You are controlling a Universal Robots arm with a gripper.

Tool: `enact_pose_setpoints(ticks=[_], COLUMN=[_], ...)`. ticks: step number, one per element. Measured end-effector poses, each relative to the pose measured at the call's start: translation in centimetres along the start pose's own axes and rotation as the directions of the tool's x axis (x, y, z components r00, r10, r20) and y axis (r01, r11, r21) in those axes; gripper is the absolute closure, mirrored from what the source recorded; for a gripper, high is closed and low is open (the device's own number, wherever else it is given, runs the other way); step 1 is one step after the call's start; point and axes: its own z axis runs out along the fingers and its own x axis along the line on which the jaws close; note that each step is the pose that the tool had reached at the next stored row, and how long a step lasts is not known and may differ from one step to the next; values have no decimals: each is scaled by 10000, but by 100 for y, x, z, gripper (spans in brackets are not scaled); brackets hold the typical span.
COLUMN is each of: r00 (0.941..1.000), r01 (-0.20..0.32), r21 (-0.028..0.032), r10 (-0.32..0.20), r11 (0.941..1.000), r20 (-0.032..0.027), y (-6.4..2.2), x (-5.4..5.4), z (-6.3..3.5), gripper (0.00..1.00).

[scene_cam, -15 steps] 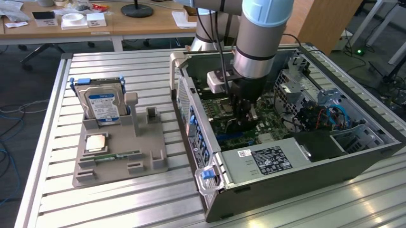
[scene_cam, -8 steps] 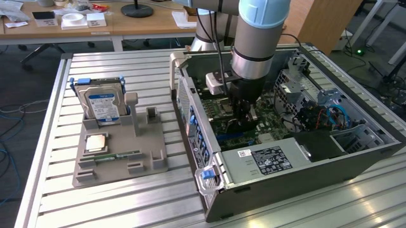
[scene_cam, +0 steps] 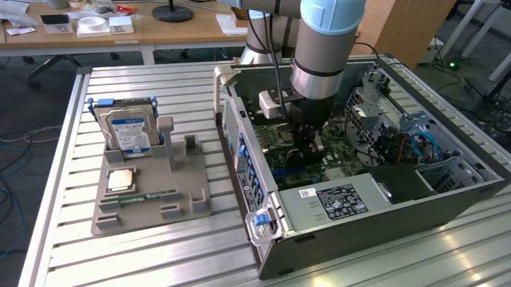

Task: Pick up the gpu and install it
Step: 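Insert the gpu into the slot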

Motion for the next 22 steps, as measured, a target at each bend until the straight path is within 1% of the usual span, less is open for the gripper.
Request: enact_pose_setpoints(ticks=[5, 22], r00=[10000, 10000], r01=[0, 0], r21=[2, 5], r10=[0, 0], r11=[10000, 10000], r20=[2, -1], y=[-2, 9], x=[-1, 0], z=[-21, -18], gripper=[74, 74])
